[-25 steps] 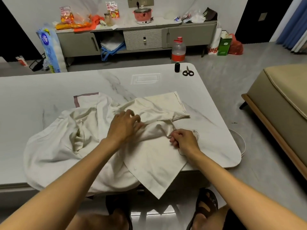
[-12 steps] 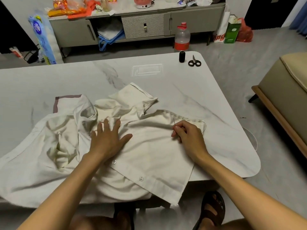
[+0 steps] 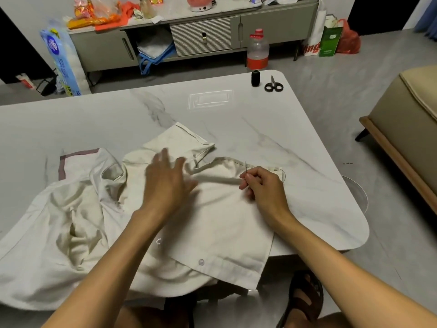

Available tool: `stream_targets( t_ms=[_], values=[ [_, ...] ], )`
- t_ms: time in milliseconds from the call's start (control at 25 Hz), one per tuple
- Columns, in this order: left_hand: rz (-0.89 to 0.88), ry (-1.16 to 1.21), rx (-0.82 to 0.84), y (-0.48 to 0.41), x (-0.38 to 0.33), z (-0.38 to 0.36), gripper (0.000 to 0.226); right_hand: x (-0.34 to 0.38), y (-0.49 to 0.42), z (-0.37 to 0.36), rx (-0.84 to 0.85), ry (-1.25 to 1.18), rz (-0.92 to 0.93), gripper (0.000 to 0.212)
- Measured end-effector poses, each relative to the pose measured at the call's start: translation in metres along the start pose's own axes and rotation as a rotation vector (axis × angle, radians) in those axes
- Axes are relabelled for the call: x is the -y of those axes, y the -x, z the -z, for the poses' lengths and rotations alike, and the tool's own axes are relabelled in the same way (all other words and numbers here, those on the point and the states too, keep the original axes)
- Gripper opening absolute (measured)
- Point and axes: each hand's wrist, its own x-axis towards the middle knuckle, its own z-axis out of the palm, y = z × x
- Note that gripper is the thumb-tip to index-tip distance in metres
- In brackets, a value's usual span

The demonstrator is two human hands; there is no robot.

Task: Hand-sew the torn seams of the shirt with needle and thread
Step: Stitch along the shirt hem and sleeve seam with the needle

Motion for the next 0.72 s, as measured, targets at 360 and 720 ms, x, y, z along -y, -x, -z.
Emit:
stream_targets(
  t_ms=[360,720],
  values=[
    [-0.367,0.129,0.148,-0.065,-0.117,-0.044,0.042,0.03,-0.026,0.06,-0.279,-0.304,0.007,0.019],
    [-0.305,0.243,0.197,-0.05,-0.134,-0.042,0.024,0.038,-0.014,0.062,-0.196,-0.302,0.062,0.018]
  ],
)
